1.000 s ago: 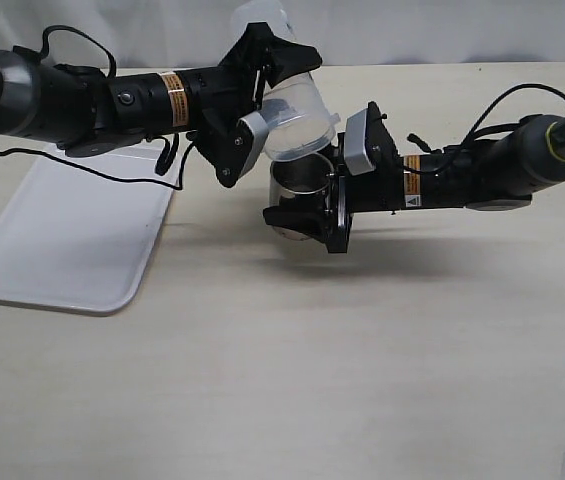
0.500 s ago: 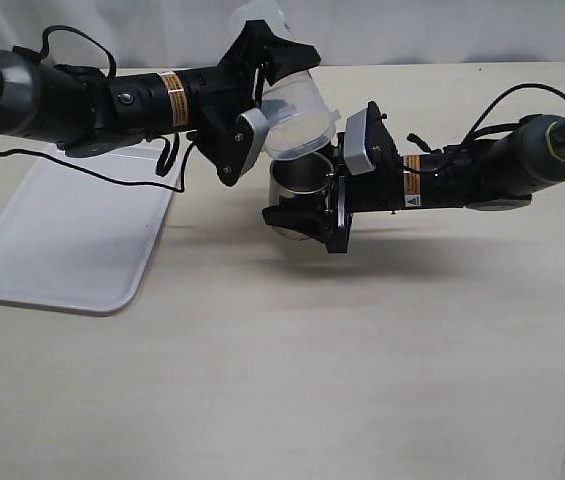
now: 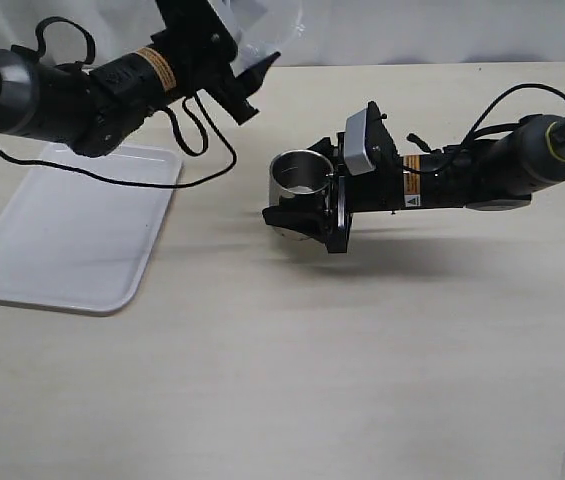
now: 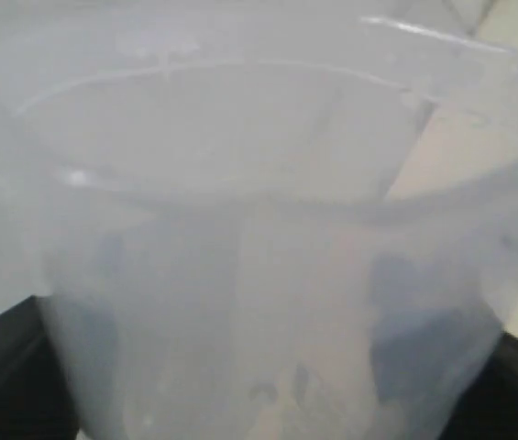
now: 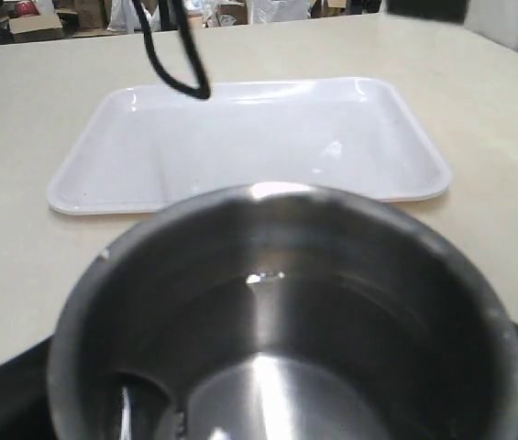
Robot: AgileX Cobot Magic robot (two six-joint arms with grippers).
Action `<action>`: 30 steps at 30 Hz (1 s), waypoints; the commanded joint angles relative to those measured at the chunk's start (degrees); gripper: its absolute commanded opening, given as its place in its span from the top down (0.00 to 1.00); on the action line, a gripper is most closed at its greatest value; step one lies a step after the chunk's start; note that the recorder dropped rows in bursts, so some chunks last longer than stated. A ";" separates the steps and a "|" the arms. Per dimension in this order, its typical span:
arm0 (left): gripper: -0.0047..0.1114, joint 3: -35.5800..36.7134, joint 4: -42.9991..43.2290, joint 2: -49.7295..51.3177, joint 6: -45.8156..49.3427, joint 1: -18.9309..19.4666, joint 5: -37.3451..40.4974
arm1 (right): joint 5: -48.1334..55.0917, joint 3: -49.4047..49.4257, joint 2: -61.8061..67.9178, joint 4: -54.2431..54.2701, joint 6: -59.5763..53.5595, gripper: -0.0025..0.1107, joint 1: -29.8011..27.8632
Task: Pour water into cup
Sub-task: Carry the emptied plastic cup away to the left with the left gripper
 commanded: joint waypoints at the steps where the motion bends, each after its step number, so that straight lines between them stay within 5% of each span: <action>1: 0.96 -2.65 -7.47 -0.70 -11.27 4.02 9.38 | -1.88 -0.33 -0.43 0.43 -0.26 0.94 0.00; 9: 0.96 -6.31 -7.24 -0.70 -29.85 15.14 16.00 | -1.88 -0.33 -0.43 0.43 -0.26 0.94 0.00; 20: 0.96 -6.03 -7.24 -0.70 -32.33 28.04 17.47 | -1.88 -0.33 -0.43 0.20 -0.26 0.94 0.00; 30: 0.96 -6.03 -6.80 2.23 -33.60 35.11 17.47 | -1.88 -0.33 -0.43 0.20 -0.26 0.94 0.00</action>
